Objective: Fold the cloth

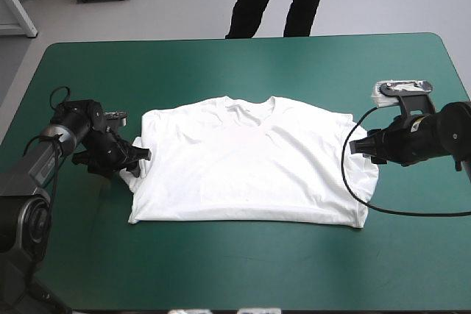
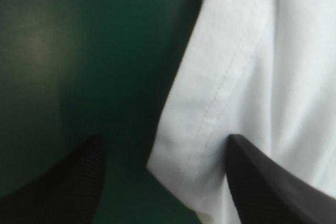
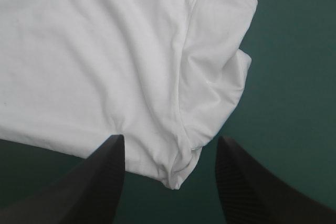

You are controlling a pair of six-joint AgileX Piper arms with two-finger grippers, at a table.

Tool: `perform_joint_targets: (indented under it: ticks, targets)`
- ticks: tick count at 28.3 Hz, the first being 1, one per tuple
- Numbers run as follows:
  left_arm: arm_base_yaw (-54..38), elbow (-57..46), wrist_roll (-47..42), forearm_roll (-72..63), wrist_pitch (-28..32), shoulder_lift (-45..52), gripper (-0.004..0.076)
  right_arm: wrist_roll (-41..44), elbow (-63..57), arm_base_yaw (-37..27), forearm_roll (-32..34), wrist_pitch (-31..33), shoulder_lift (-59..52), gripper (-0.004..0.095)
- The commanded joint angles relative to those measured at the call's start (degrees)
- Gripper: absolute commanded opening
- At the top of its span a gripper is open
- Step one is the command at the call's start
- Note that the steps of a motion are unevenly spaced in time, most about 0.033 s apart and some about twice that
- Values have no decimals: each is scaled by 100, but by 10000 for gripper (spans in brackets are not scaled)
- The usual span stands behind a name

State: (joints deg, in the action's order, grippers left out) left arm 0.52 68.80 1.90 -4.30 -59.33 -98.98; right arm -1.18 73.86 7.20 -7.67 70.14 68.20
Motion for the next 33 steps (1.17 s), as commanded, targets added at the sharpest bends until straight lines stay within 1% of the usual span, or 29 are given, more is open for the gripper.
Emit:
perform_joint_targets:
  ticks: [1,2,4,5,6,8,9,11,19,21,24,27,33]
  targets:
    - [-10,173,-5,-129,70,18,472,-14,172,-26,13,-205,-149,486]
    - [-10,173,-5,-129,70,-13,462,-14,172,-26,13,-205,-149,486]
    - [0,136,77,-171,139,-21,360,-14,172,-26,32,-205,-149,486]
    - [0,123,77,-171,157,-21,276,-14,172,-26,32,-205,-149,486]
    - [0,123,77,-171,134,-21,211,-14,172,-26,32,-205,-149,486]
    - [0,123,77,-171,110,-8,41,-14,172,-26,32,-205,-149,486]
    - [0,123,90,-150,110,21,-7,-14,172,-26,32,-205,-149,486]
    - [0,123,90,-150,138,121,-5,-14,172,-26,32,-205,-149,486]
    - [0,135,-57,-198,601,916,-9,11,172,-26,32,-89,-149,486]
    - [0,135,-46,-430,651,1026,-9,11,172,-26,32,-79,-149,486]
    - [35,135,228,-964,717,1101,-9,11,172,-26,22,-79,-149,486]
    - [236,135,435,-1406,882,1101,-9,11,172,-26,-13,-67,-149,486]
    - [988,135,422,-1422,1314,904,-9,11,183,-26,-13,0,-149,486]
